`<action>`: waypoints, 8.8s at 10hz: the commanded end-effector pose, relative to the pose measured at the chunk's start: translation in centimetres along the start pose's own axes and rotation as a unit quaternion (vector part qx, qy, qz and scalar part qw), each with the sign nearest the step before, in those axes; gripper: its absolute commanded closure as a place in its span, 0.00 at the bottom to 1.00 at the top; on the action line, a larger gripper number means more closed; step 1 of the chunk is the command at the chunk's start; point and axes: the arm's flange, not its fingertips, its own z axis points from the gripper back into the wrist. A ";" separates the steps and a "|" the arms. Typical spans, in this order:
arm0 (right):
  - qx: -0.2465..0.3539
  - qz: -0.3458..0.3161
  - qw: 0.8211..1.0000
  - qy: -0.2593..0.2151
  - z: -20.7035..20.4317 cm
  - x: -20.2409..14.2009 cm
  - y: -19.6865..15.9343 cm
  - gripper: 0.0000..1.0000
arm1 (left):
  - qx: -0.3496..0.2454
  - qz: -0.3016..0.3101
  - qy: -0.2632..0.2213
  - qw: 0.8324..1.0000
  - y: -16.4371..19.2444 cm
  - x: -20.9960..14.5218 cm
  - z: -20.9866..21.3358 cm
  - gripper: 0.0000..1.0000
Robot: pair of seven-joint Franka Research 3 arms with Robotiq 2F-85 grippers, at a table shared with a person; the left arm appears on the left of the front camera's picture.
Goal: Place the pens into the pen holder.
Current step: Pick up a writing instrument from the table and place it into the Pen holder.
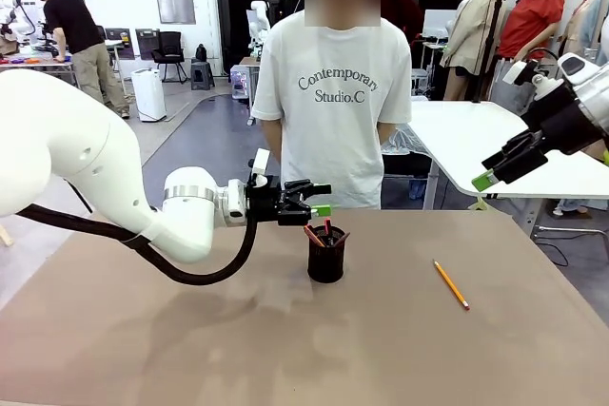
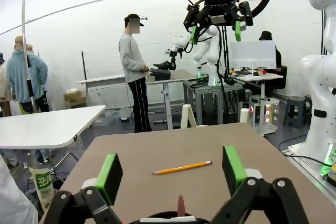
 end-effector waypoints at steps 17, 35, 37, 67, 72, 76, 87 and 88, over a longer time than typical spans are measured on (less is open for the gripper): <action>0.004 0.003 1.000 -0.008 0.0 0.1 -0.1 0.00 | 0.165 0.039 0.399 0.901 -9.0 14.6 13.0 0.00; 0.004 0.003 1.000 -0.008 0.0 0.1 -0.1 0.00 | 0.205 0.030 0.405 0.890 -9.0 17.2 14.7 0.00; 0.004 0.003 1.000 -0.008 0.0 0.1 -0.1 0.00 | 0.205 0.030 0.405 0.890 -9.0 17.2 14.7 0.00; -0.134 -0.215 0.912 0.323 -17.2 1.5 -6.0 0.00 | 0.205 0.030 0.405 0.890 -9.0 17.2 14.7 0.00; -0.226 -0.342 0.856 0.316 -21.1 -0.3 -8.0 0.00 | 0.205 0.030 0.405 0.890 -9.0 17.2 14.7 0.00; -0.220 -0.367 0.849 0.310 -24.9 -1.8 -9.3 0.00 | 0.205 0.030 0.405 0.890 -9.0 17.2 14.7 0.00; -0.192 -0.403 0.842 0.304 -27.9 -4.0 -11.3 0.00 | 0.205 0.030 0.405 0.890 -9.0 17.2 14.7 0.00; -0.192 -0.403 0.842 0.304 -27.9 -4.0 -11.3 0.00 | 0.205 0.030 0.405 0.890 -9.0 17.2 14.7 0.00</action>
